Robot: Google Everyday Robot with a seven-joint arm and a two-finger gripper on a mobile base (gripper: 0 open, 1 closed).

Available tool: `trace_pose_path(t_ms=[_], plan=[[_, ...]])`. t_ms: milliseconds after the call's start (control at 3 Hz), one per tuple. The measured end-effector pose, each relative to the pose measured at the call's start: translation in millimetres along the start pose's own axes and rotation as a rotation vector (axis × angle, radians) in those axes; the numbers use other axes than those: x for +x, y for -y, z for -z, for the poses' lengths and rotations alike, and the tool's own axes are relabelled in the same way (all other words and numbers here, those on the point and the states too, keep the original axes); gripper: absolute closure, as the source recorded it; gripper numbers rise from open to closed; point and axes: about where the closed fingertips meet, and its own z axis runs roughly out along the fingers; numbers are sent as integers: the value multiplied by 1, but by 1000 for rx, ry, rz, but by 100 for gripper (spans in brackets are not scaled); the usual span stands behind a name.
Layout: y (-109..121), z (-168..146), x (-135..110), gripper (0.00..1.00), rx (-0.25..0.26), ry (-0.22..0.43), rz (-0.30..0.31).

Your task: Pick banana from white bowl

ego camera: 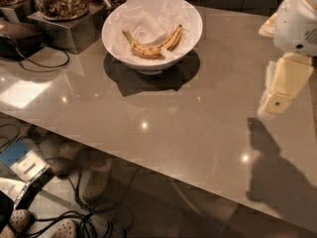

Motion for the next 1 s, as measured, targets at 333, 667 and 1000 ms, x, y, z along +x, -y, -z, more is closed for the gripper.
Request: trace_pose_path(t_ms=[333,667,1000], plan=[[21,0,-25,0,-7,-23,-1],[53,-10,-69,0,-11,-54,36],[60,-10,-91,0,15,-26,67]])
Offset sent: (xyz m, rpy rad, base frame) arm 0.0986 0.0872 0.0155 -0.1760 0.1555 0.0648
